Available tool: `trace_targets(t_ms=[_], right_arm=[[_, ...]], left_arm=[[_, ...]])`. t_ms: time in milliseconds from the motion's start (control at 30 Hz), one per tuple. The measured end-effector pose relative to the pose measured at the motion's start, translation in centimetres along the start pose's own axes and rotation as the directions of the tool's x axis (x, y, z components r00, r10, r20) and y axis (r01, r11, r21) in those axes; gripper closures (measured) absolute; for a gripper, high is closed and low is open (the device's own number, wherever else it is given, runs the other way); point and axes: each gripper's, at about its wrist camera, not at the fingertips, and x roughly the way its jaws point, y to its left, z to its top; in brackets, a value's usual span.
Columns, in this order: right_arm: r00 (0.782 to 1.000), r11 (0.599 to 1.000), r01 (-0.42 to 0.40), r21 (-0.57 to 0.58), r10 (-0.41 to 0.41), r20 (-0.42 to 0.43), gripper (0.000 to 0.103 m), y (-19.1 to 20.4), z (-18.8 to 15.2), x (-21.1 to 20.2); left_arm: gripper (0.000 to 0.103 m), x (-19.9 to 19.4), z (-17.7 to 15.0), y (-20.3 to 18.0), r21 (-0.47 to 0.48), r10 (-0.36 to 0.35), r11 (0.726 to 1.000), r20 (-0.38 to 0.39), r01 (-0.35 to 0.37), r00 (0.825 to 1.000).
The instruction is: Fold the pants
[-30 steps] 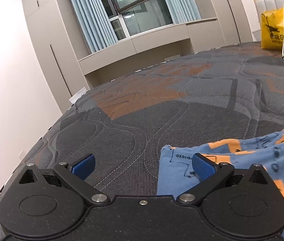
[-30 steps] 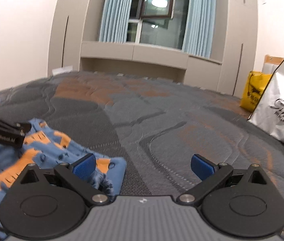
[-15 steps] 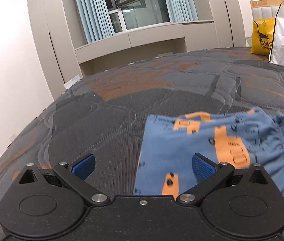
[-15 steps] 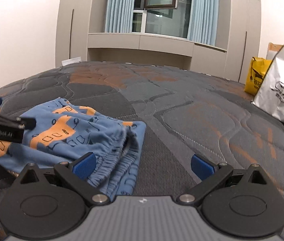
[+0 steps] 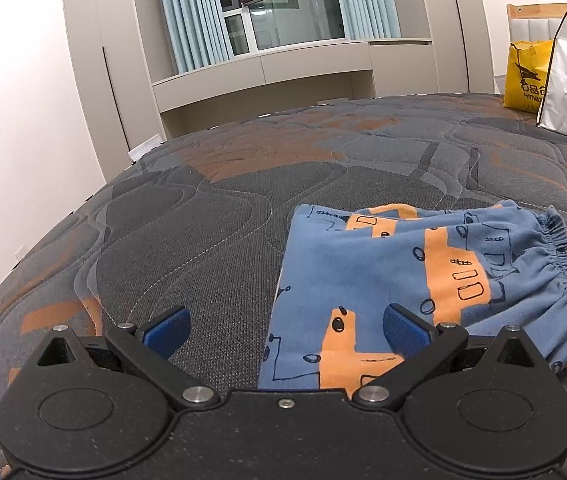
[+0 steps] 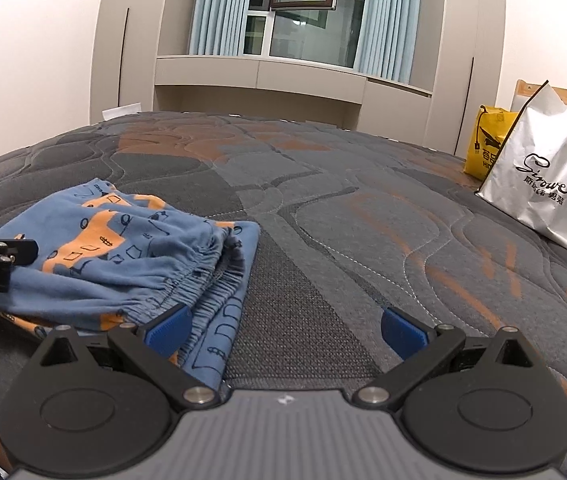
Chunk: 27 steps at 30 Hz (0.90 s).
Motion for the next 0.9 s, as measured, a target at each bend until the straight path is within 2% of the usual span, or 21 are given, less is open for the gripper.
trace_targets(t_ms=[400, 600, 667, 733, 800, 867, 900], right_arm=[[0.999, 0.999, -0.026, 0.024, 0.025, 0.047, 0.000, -0.9, 0.8, 0.2], [0.994, 0.995, -0.089, 0.040, 0.086, 0.067, 0.000, -1.2, 2.1, 0.8], [0.988, 0.989, -0.141, 0.049, 0.137, 0.072, 0.000, -1.3, 3.0, 1.6], [0.978, 0.976, -0.205, 0.079, 0.201, 0.056, 0.000, -1.7, 3.9, 3.0], [0.972, 0.969, -0.231, 0.091, 0.233, -0.008, 0.000, -2.1, 4.6, 5.2], [0.968, 0.967, -0.239, 0.092, 0.245, -0.060, 0.000, -2.4, 4.5, 6.9], [0.957, 0.955, -0.274, 0.112, 0.282, -0.064, 0.000, -2.9, 4.3, 7.3]], left_arm=[[0.000, -0.8, 0.4, 0.8, -0.028, -0.005, 1.000, 0.018, 0.006, 1.000], [0.000, -0.9, 0.6, 2.3, -0.094, 0.014, 0.996, 0.027, -0.011, 1.000], [0.000, -0.6, 0.4, 3.0, -0.126, 0.025, 0.992, 0.012, -0.023, 1.000], [0.000, -0.3, -0.1, 3.8, -0.165, 0.024, 0.986, -0.013, -0.026, 1.000], [0.000, 0.0, -0.7, 4.5, -0.201, 0.013, 0.979, -0.032, -0.019, 0.999], [0.000, 0.0, -1.3, 5.4, -0.245, -0.020, 0.969, -0.029, 0.013, 0.999], [0.000, 0.0, -1.6, 5.8, -0.273, -0.041, 0.962, -0.023, 0.033, 0.999]])
